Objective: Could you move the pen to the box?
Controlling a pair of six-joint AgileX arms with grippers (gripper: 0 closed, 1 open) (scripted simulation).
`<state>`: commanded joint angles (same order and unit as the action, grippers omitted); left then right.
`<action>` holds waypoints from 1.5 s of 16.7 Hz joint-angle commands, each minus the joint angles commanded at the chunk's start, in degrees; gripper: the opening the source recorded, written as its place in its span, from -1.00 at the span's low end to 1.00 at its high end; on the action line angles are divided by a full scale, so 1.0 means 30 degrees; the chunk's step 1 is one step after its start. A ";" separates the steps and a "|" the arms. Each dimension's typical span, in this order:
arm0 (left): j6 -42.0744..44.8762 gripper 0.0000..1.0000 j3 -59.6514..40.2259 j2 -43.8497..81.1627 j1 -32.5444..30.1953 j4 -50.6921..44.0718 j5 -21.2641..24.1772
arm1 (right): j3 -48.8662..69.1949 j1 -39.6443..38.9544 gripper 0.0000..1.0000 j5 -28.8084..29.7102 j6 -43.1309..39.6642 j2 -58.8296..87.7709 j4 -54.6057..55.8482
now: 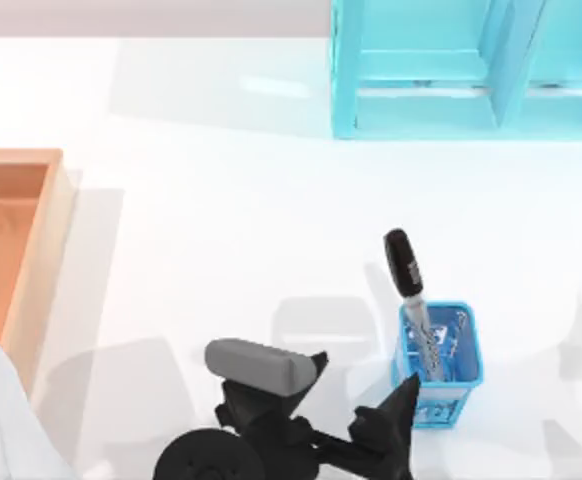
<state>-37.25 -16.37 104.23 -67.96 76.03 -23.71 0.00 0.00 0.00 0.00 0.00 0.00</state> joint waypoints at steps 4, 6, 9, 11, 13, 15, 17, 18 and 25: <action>0.0058 1.00 -0.0676 0.0514 0.0288 -0.0175 0.0296 | 0.0000 0.0000 1.00 0.0000 0.0000 0.0000 0.0000; 0.0144 1.00 -0.1961 0.1465 0.0680 -0.0445 0.0696 | 0.0000 0.0000 1.00 0.0000 0.0000 0.0000 0.0000; 0.0307 1.00 -0.4337 0.3249 0.1461 -0.1000 0.1486 | 0.0000 0.0000 1.00 0.0000 0.0000 0.0000 0.0000; 0.0414 1.00 -0.5924 0.4366 0.1979 -0.1385 0.2011 | 0.0000 0.0000 1.00 0.0000 0.0000 0.0000 0.0000; 0.0488 1.00 -0.6963 0.5132 0.2346 -0.1661 0.2380 | 0.0000 0.0000 1.00 0.0000 0.0000 0.0000 0.0000; 0.0509 1.00 -0.7204 0.5325 0.2443 -0.1733 0.2476 | 0.0000 0.0000 1.00 0.0000 0.0000 0.0000 0.0000; 0.0509 1.00 -0.7204 0.5325 0.2443 -0.1733 0.2476 | 0.0000 0.0000 1.00 0.0000 0.0000 0.0000 0.0000; 0.0509 1.00 -0.7204 0.5325 0.2443 -0.1733 0.2476 | 0.0000 0.0000 1.00 0.0000 0.0000 0.0000 0.0000; 0.0509 -0.06 -0.7204 0.5325 0.2443 -0.1733 0.2476 | 0.0000 0.0000 1.00 0.0000 0.0000 0.0000 0.0000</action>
<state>-35.73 -37.98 120.21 -60.63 70.83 -16.28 0.00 0.00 0.00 0.00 0.00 0.00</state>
